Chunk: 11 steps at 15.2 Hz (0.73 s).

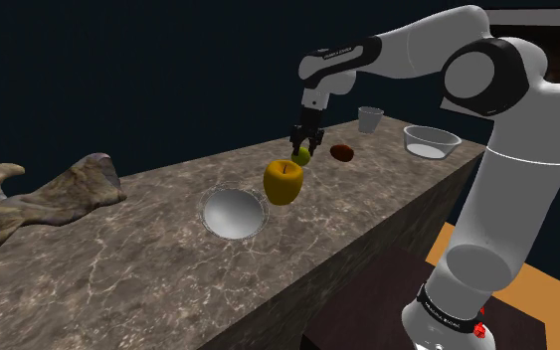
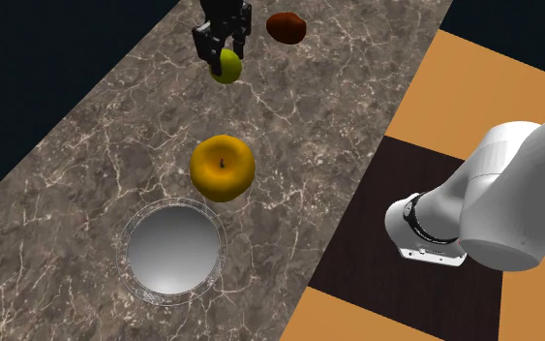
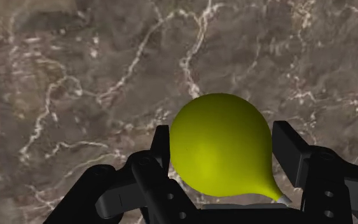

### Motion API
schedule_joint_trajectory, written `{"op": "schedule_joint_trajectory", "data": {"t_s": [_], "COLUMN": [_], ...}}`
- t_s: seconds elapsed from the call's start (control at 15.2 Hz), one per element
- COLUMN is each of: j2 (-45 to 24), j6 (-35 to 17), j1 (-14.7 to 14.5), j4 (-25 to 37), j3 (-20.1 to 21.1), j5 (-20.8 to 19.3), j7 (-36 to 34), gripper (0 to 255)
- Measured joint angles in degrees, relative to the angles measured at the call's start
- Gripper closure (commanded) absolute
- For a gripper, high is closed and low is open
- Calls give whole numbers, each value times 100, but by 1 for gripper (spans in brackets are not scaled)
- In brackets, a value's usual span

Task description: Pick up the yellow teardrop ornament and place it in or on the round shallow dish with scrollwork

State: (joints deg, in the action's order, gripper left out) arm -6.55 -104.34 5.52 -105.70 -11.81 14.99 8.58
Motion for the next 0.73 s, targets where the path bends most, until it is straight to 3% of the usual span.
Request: {"op": "schedule_joint_trajectory", "data": {"t_s": [0.73], "j2": [128], "j6": [468], "j1": [25], "j4": [313], "j3": [-29], "j5": [-81], "j7": [-113], "gripper": [255]}}
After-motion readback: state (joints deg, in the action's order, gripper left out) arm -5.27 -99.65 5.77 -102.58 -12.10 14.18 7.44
